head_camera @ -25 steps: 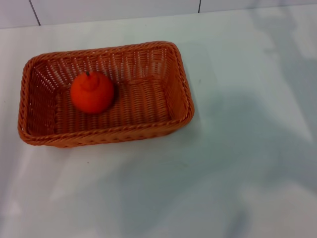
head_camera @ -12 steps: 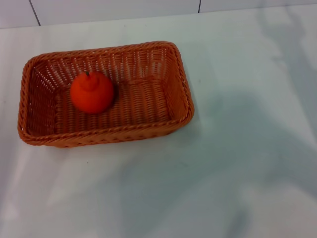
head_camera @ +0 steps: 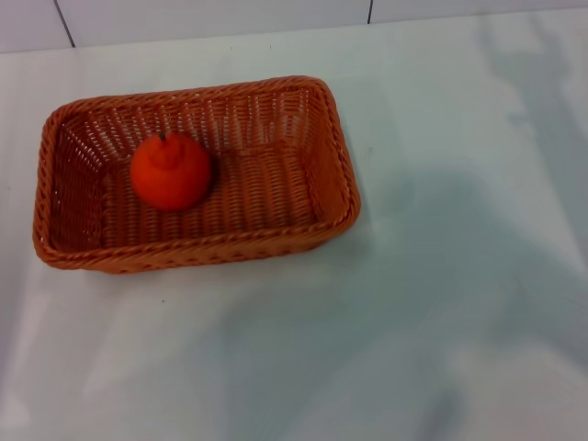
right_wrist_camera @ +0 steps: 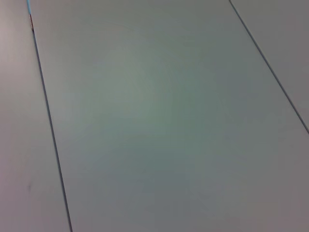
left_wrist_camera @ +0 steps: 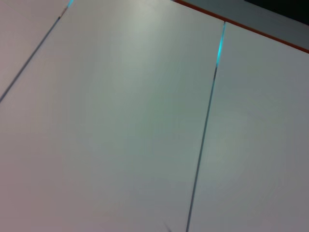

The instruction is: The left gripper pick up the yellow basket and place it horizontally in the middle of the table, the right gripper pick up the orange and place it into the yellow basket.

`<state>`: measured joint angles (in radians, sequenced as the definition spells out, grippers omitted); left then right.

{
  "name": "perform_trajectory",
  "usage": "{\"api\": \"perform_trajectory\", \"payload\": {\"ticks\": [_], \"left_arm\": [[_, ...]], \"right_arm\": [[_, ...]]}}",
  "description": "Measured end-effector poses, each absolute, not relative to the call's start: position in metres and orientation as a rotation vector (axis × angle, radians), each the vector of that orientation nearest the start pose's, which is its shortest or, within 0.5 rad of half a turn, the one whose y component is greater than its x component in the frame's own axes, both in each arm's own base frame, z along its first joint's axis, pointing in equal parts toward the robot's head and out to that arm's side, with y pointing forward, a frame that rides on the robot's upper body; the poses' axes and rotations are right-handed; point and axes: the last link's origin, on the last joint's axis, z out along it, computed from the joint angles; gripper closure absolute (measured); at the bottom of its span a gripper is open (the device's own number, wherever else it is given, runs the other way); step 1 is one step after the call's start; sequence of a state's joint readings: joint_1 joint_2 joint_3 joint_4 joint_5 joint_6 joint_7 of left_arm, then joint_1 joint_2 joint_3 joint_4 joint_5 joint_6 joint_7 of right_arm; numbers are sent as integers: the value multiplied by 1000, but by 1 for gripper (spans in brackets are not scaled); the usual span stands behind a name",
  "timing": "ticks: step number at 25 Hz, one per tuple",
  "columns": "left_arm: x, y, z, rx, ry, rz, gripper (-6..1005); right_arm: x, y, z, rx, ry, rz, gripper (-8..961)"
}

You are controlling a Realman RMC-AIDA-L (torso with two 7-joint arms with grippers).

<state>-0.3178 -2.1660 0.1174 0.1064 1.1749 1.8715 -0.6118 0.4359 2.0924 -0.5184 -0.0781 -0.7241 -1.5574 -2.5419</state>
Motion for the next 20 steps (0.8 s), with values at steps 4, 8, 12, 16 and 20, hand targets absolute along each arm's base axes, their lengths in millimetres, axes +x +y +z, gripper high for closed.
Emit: {"api": "perform_trajectory", "payload": {"ticks": [4,8,12,16,20], "left_arm": [[-317,242,54,-1233,-352,-1308,232],[-318,241,54,-1229,-352,-1304,232],[-319,242,56,-1217,-348,-1301,233],[-319,242,58,-1210,-344,-1301,233],[-319,244,59,-1211,-343,-1300,232]], "right_arm": [[327,311,64,-536,-1314,-1486,173],[325,314,64,-535,-1315,-1480,173],[323,317,63,-534,-1317,-1474,173],[322,318,63,-532,-1318,-1471,173],[321,319,63,-530,-1318,-1468,173]]}}
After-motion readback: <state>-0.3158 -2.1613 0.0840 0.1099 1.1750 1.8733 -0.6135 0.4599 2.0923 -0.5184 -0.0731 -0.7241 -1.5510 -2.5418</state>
